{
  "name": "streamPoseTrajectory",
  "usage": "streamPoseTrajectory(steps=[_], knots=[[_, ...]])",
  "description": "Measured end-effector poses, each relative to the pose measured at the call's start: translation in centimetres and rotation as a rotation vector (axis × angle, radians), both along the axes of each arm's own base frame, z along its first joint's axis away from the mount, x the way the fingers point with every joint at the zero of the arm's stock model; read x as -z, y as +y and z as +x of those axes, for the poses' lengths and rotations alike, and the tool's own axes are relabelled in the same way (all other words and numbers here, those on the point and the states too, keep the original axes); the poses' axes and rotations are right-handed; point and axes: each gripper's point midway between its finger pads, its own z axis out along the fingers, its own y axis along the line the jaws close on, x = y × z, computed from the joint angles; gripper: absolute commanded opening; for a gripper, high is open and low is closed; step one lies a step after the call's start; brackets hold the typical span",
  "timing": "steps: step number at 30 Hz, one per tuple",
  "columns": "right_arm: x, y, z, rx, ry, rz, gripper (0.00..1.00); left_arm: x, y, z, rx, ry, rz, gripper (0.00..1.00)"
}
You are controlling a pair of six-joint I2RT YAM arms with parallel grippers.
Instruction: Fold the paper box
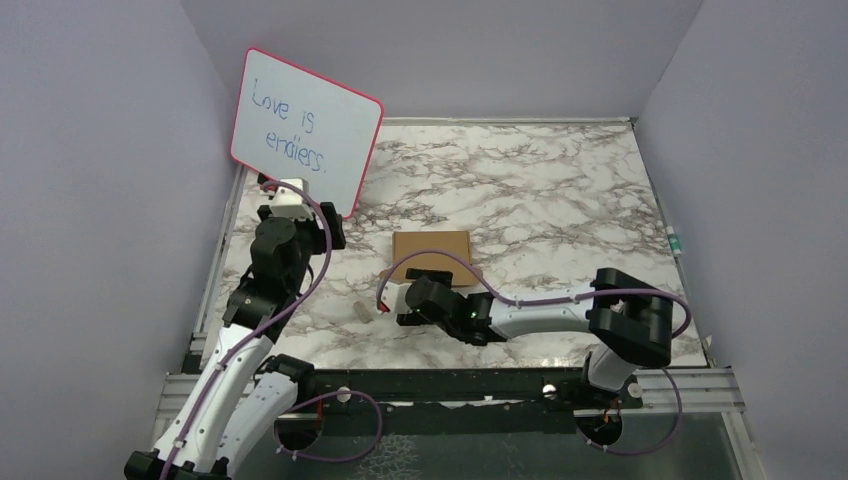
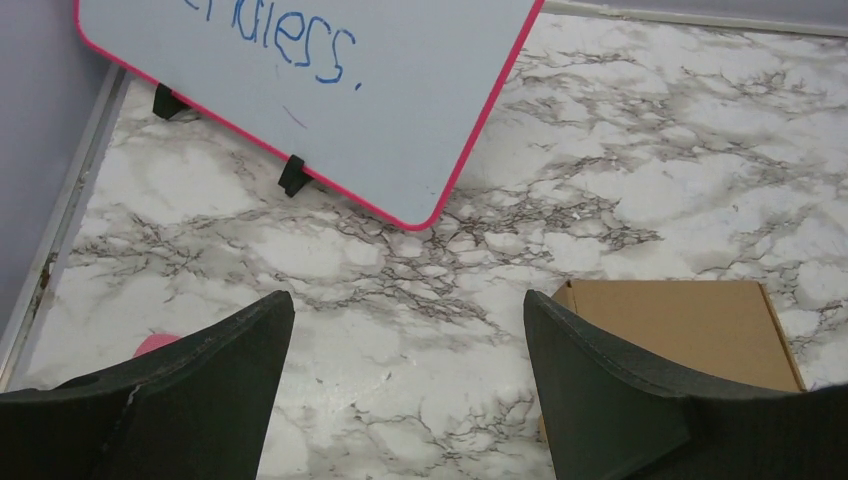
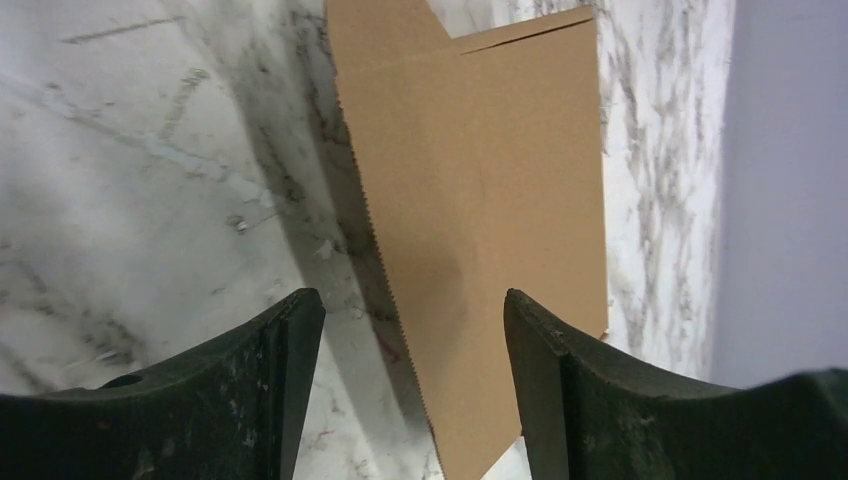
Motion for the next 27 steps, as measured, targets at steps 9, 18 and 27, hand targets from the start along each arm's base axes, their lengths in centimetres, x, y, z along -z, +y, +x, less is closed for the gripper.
streamPoseTrajectory(steps=[9, 18, 27], knots=[[0.7, -0.5, 2.9, 0.046, -0.207, -0.107, 0.52, 0.3, 0.8, -0.4, -0.005, -0.009, -0.010, 0.86], [1.1, -1.0, 3.7, 0.056, -0.304, -0.144, 0.24, 0.2, 0.6, -0.5, 0.006, -0.012, -0.014, 0.86], [-0.4, -0.8, 3.7, 0.060, -0.285, -0.152, 0.01, 0.3, 0.8, -0.5, 0.005, -0.010, -0.016, 0.86]])
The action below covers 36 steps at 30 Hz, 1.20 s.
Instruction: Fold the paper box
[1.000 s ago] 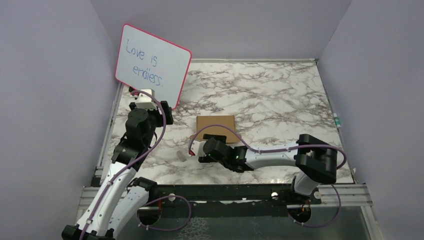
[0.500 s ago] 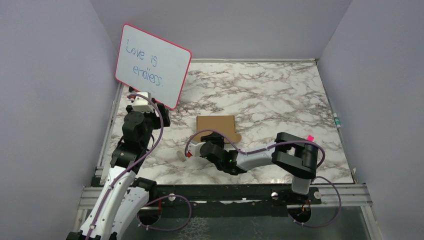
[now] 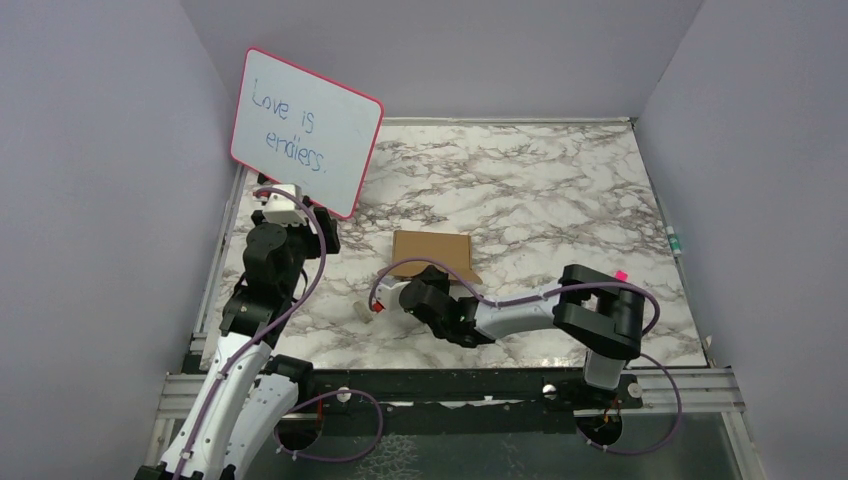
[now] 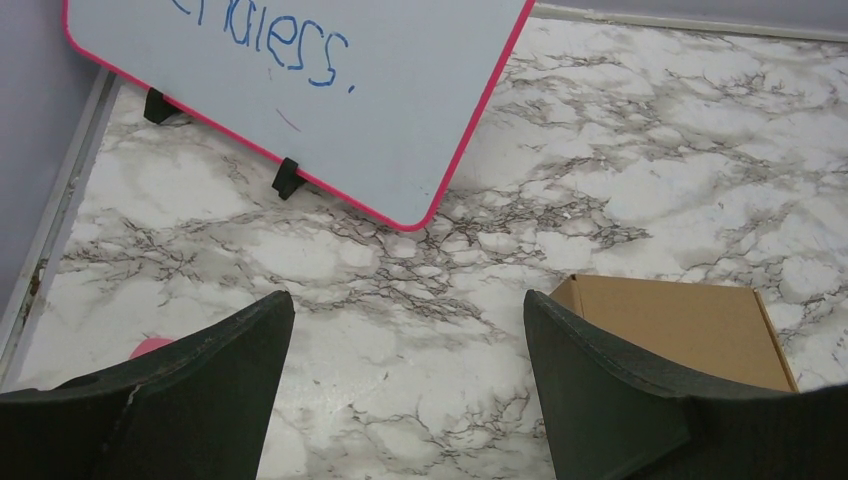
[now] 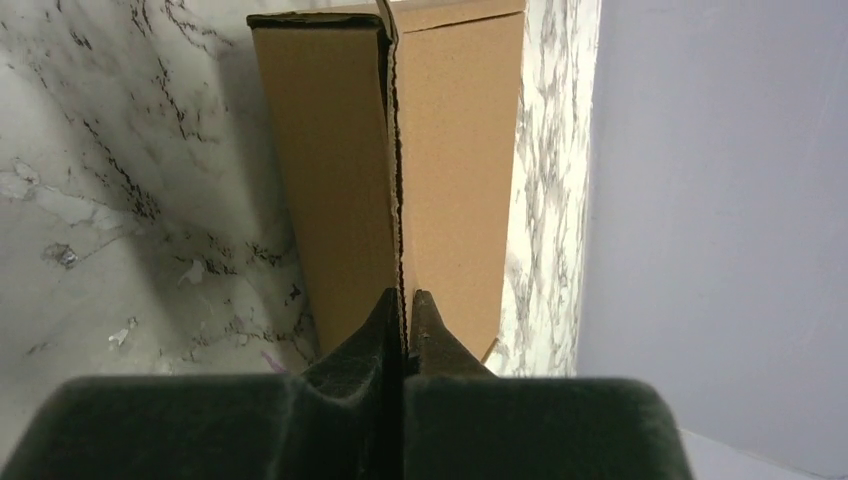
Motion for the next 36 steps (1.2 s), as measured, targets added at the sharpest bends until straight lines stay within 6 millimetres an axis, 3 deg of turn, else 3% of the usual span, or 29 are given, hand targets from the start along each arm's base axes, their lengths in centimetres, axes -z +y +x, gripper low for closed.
streamPoseTrajectory(steps=[6, 16, 30, 36], knots=[[-1.2, 0.9, -0.8, -0.028, 0.096, 0.003, 0.01, 0.0, -0.1, 0.0, 0.008, 0.001, -0.002, 0.86], [-3.0, 2.3, -2.3, -0.058, 0.399, -0.006, 0.01, 0.1, -0.1, 0.0, 0.013, 0.005, -0.004, 0.86], [-7.9, -0.3, 0.4, -0.056, 0.743, 0.095, 0.01, 0.5, -0.4, 0.1, 0.027, 0.017, -0.005, 0.86], [-6.9, -1.5, 1.8, -0.048, 0.849, 0.089, 0.01, 0.8, -0.7, 0.1, 0.044, 0.028, -0.007, 0.85]])
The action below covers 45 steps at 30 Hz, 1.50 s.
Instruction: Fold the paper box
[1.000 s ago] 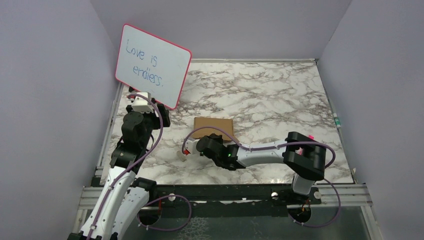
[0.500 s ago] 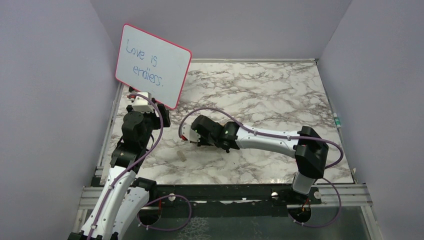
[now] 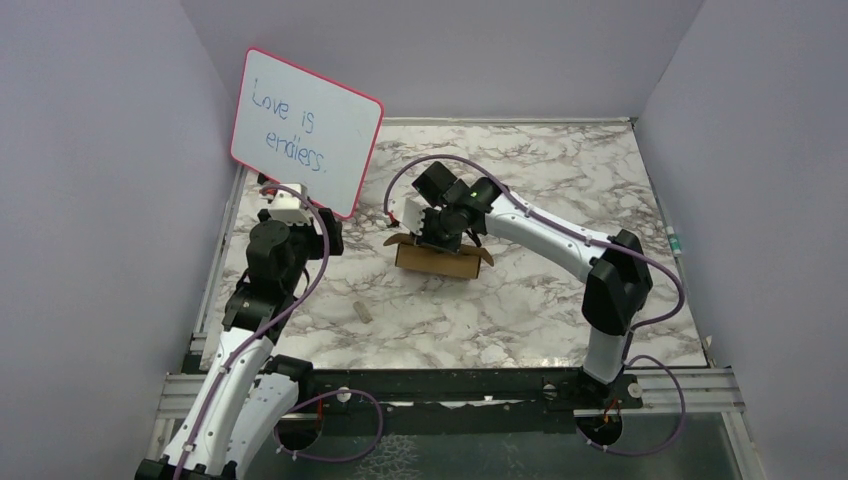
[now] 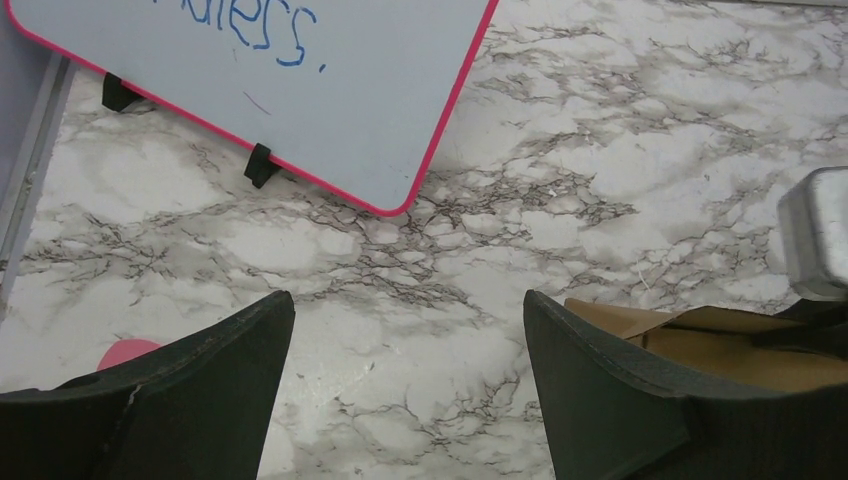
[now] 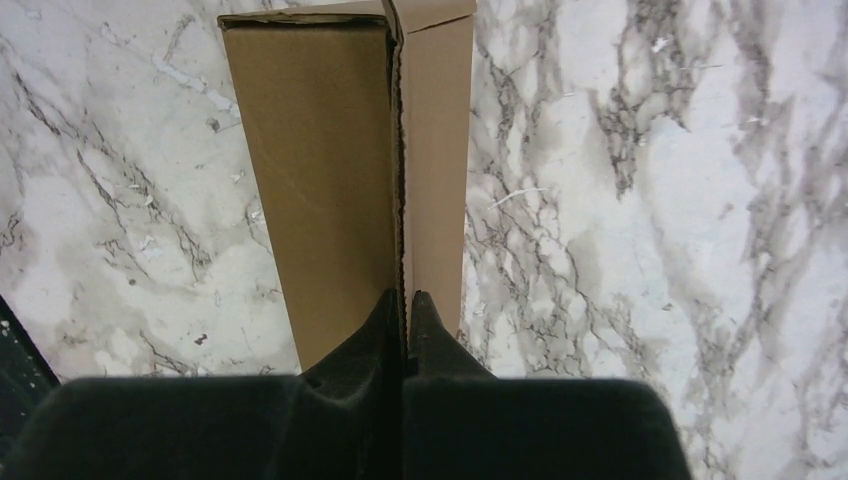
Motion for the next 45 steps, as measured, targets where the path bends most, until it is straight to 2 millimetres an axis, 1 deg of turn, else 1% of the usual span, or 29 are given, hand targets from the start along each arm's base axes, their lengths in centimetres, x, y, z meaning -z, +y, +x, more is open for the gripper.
streamPoseTrajectory(steps=[4, 7, 10, 14, 17, 20, 21, 23, 25, 28, 29, 31, 36, 38, 40, 45], knots=[[2.3, -0.4, 0.2, -0.015, 0.073, -0.035, 0.04, 0.7, -0.7, 0.2, 0.035, 0.027, -0.004, 0.84], [3.3, -0.6, 0.7, -0.015, 0.100, -0.048, 0.11, 1.2, -1.2, 0.2, 0.065, 0.045, -0.009, 0.84], [3.3, -0.5, 1.1, -0.016, 0.102, -0.045, 0.22, 1.5, -1.8, 0.2, 0.095, 0.058, -0.015, 0.84], [2.9, -0.4, 1.4, -0.010, 0.099, -0.039, 0.40, 1.8, -2.4, 0.1, 0.131, 0.071, -0.024, 0.83], [2.6, -0.4, 1.5, 0.009, 0.094, -0.031, 0.51, 1.9, -2.9, 0.0, 0.162, 0.074, -0.034, 0.83], [1.5, -0.8, 1.6, 0.057, 0.064, -0.002, 0.59, 2.1, -3.6, 0.0, 0.198, 0.080, -0.043, 0.82], [0.8, -1.1, 1.4, 0.076, 0.049, 0.014, 0.63, 2.2, -3.8, 0.0, 0.209, 0.082, -0.045, 0.81], [-0.7, -2.2, 0.9, 0.134, 0.015, 0.047, 0.67, 2.4, -4.2, -0.1, 0.235, 0.088, -0.052, 0.81], [-2.3, -3.4, 0.7, 0.205, -0.027, 0.082, 0.70, 2.6, -4.7, -0.1, 0.261, 0.095, -0.053, 0.81], [-4.3, -5.0, 0.6, 0.328, -0.077, 0.150, 0.70, 2.9, -5.1, 0.0, 0.289, 0.105, -0.051, 0.79], [-4.6, -5.5, 0.6, 0.369, -0.086, 0.168, 0.70, 3.1, -5.4, 0.0, 0.301, 0.111, -0.049, 0.78], [-4.4, -6.7, 0.4, 0.455, -0.091, 0.185, 0.70, 3.6, -5.8, 0.0, 0.323, 0.130, -0.046, 0.76], [-2.0, -10.6, -0.6, 0.651, -0.074, 0.196, 0.76, 5.1, -7.1, -0.3, 0.388, 0.199, -0.028, 0.76], [-1.9, -11.8, -1.2, 0.718, -0.073, 0.232, 0.79, 5.1, -7.3, -0.2, 0.398, 0.205, -0.022, 0.76], [-2.8, -12.5, -1.6, 0.769, -0.089, 0.293, 0.81, 4.9, -7.4, -0.2, 0.401, 0.208, -0.020, 0.76], [-7.0, -12.7, -2.0, 0.812, -0.145, 0.495, 0.81, 4.7, -7.3, -0.4, 0.400, 0.217, -0.019, 0.76]])
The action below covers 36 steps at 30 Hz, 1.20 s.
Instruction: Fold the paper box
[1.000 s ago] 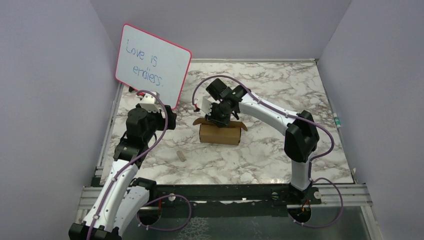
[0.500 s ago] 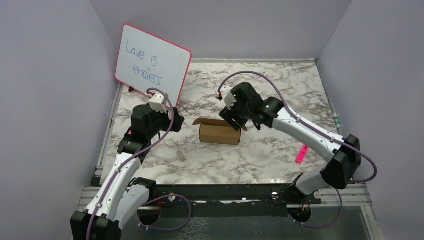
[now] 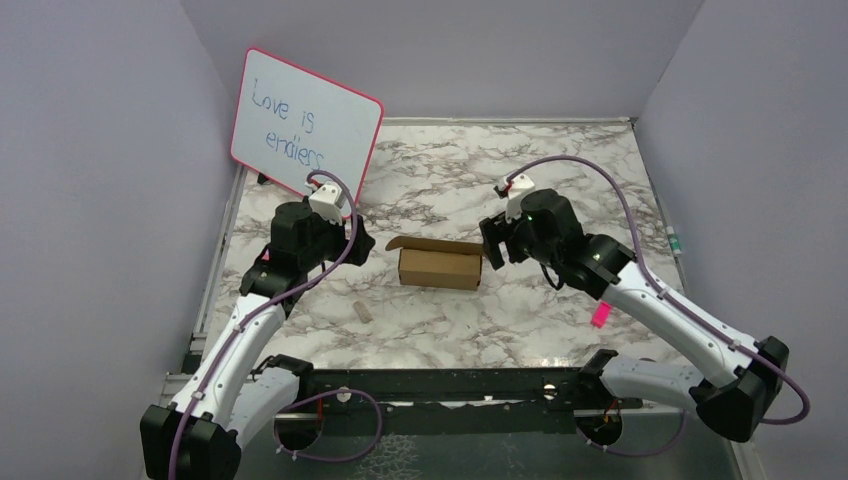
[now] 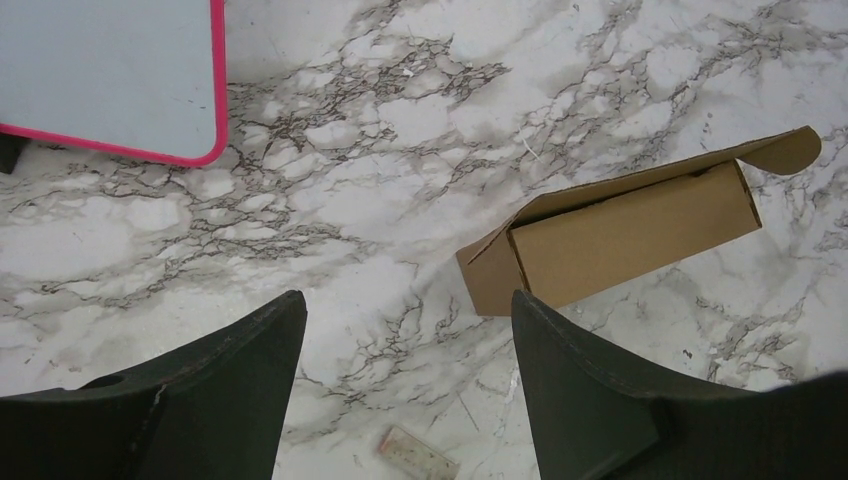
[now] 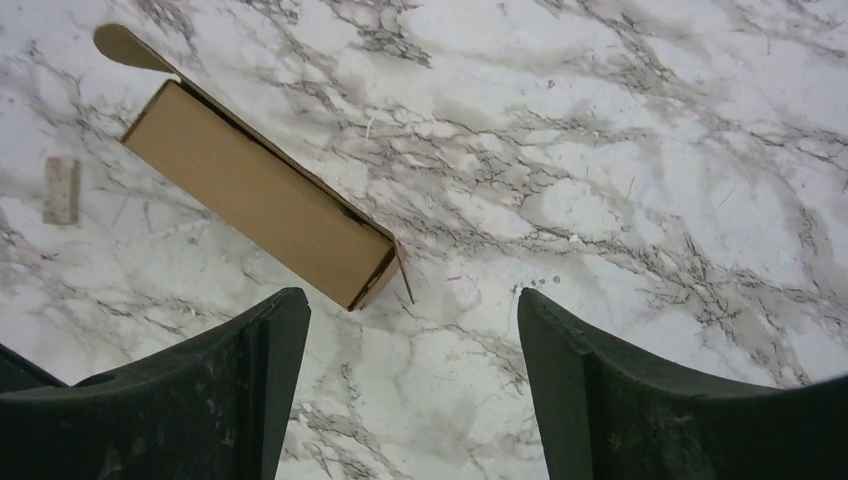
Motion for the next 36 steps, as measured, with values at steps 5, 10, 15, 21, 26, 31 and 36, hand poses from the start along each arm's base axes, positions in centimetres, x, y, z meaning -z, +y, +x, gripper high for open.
streamPoseTrajectory(steps=[5, 10, 15, 21, 26, 31, 36], knots=[[-1.7, -0.2, -0.1, 0.021, -0.047, 0.061, 0.84, 0.2, -0.1, 0.3, 0.000, 0.026, 0.007, 0.75], [-0.9, -0.5, -0.2, 0.049, -0.029, 0.065, 1.00, 0.4, -0.2, 0.5, 0.002, 0.049, 0.012, 0.81], [-0.1, -1.4, 0.2, 0.132, -0.029, 0.075, 1.00, -0.3, -0.6, 0.3, 0.022, 0.041, 0.003, 0.84], [1.0, -2.3, -0.2, 0.155, -0.043, 0.063, 0.97, -0.7, -0.9, 0.0, 0.058, 0.020, 0.005, 0.84], [1.6, -2.0, 0.0, 0.140, -0.026, 0.039, 0.90, -0.6, -1.5, 0.2, 0.093, 0.038, 0.000, 0.81], [3.2, -1.1, 0.0, 0.085, 0.019, 0.005, 0.82, 0.1, -2.3, 0.9, 0.127, 0.080, -0.006, 0.72], [4.8, -0.3, 0.1, 0.039, 0.053, -0.034, 0.65, 1.9, -3.2, 1.1, 0.167, 0.150, -0.009, 0.63]])
